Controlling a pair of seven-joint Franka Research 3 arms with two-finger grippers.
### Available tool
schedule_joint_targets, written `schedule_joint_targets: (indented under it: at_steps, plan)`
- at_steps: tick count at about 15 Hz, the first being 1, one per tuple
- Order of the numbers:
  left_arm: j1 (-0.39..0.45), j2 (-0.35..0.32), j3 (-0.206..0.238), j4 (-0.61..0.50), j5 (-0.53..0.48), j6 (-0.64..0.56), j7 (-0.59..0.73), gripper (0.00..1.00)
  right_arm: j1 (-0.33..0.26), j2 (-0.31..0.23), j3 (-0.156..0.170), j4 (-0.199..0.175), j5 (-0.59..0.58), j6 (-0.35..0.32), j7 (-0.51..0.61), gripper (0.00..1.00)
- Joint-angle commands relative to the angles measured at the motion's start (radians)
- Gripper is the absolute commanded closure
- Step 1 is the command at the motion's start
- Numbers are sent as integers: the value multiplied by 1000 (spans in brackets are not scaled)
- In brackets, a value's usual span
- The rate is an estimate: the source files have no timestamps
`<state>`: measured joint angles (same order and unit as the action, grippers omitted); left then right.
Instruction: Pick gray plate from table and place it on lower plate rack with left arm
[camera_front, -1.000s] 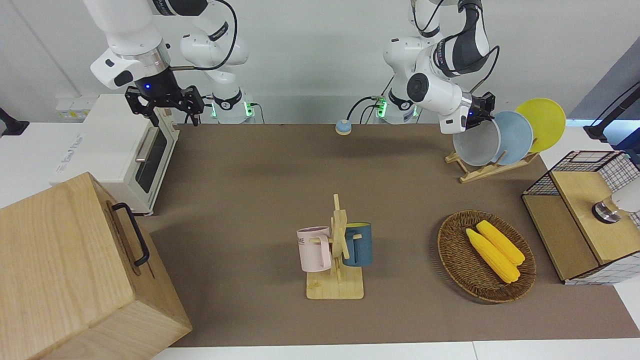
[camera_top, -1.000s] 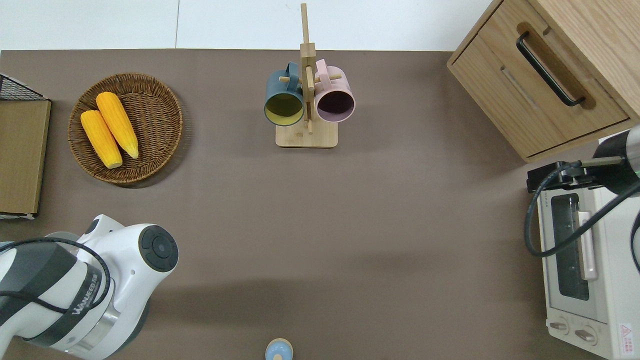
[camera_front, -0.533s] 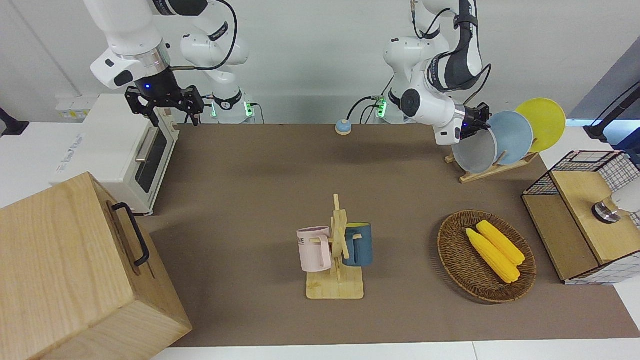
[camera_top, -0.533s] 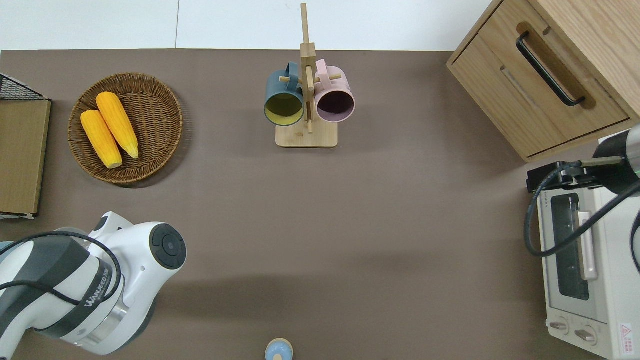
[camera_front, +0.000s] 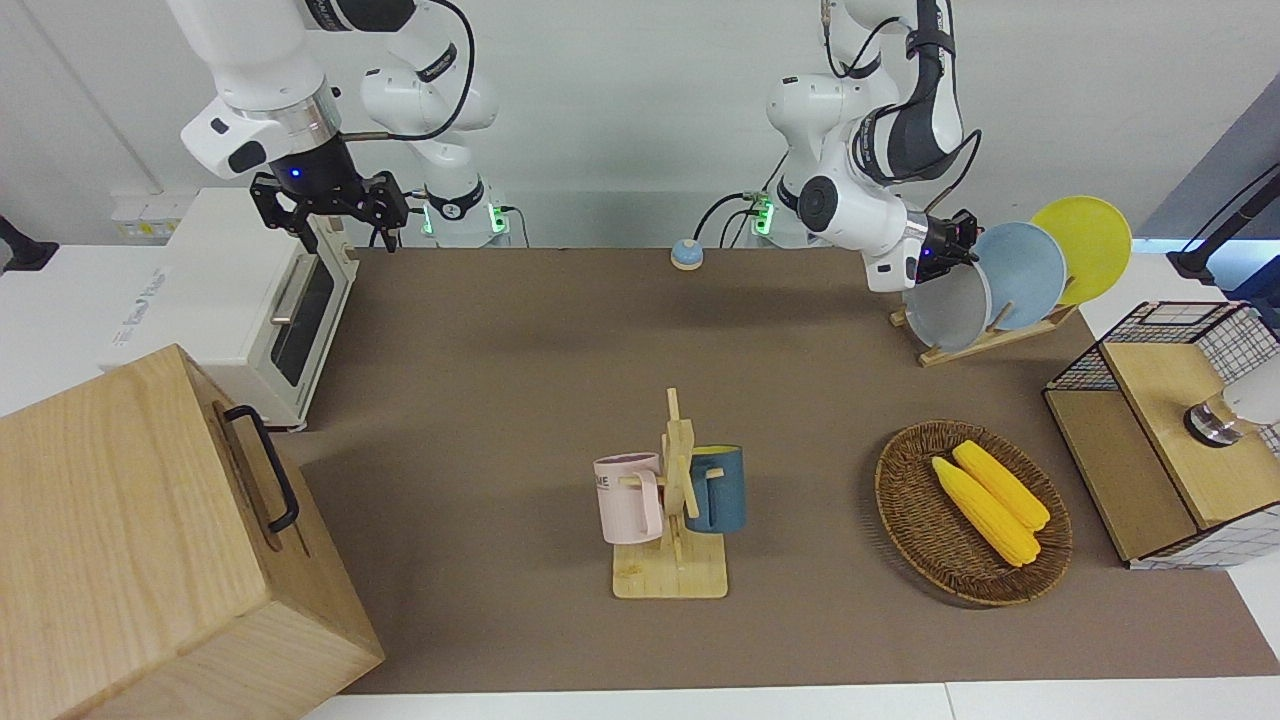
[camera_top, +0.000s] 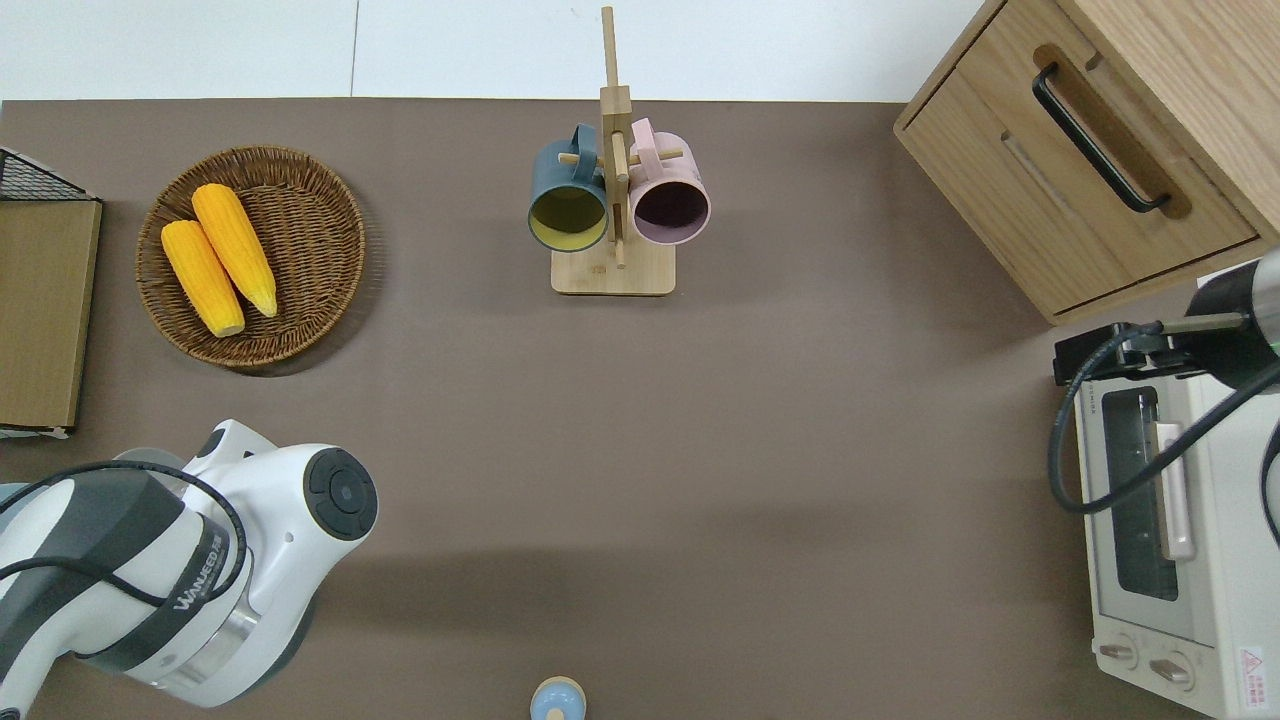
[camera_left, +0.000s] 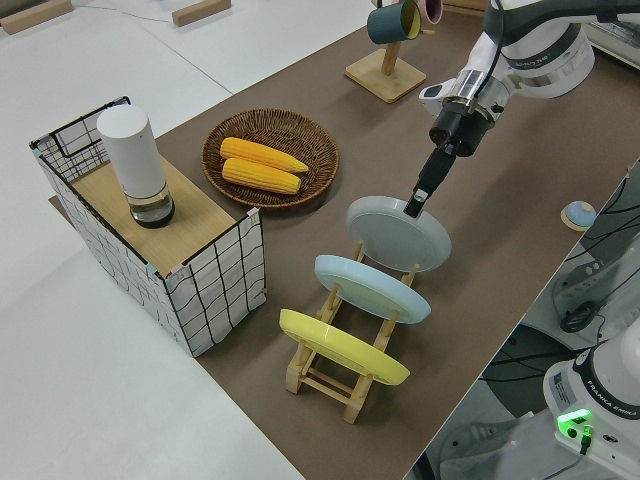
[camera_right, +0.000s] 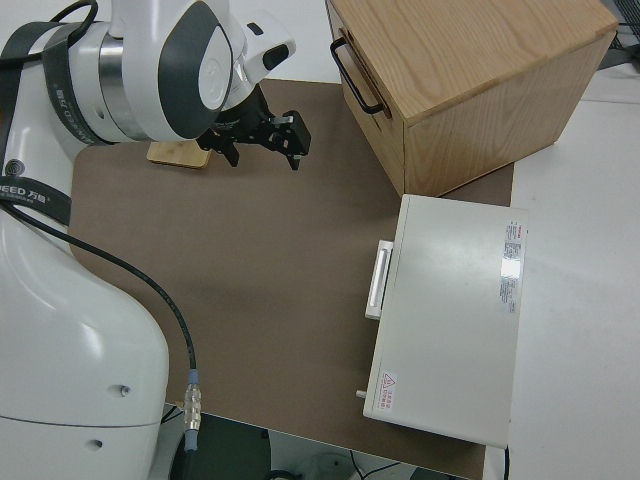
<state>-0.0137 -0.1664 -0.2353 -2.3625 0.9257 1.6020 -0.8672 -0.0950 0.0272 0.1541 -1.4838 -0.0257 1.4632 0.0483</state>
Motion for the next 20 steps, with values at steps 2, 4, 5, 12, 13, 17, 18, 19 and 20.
schedule_joint_targets:
  at_steps: [2,4,5,12,13,17,18,19,20]
  plan:
    - [-6,8,5,0,22,15,-13,714,5,2,-4,5,3,-6,4,17]
    - [-6,10,5,0,22,15,-13,28,5,2,-4,5,3,-6,4,17]
    - [-6,15,5,0,22,15,-15,7,5,2,-4,5,3,-6,4,17]
    - [-11,15,5,29,9,-4,-4,5,5,2,-2,5,3,-6,4,17]
    - [-9,15,5,41,4,-7,0,5,5,2,-4,5,3,-6,4,17]
    - [-2,16,17,136,-152,-7,36,2,5,2,-4,5,3,-6,4,17]
    - [-2,16,17,167,-189,-8,75,5,5,2,-4,5,3,-6,4,17]
    - [-2,18,17,193,-212,-11,114,5,5,2,-4,5,3,-6,4,17]
    - [-5,19,17,221,-247,-20,135,5,5,2,-4,5,3,-6,4,17]
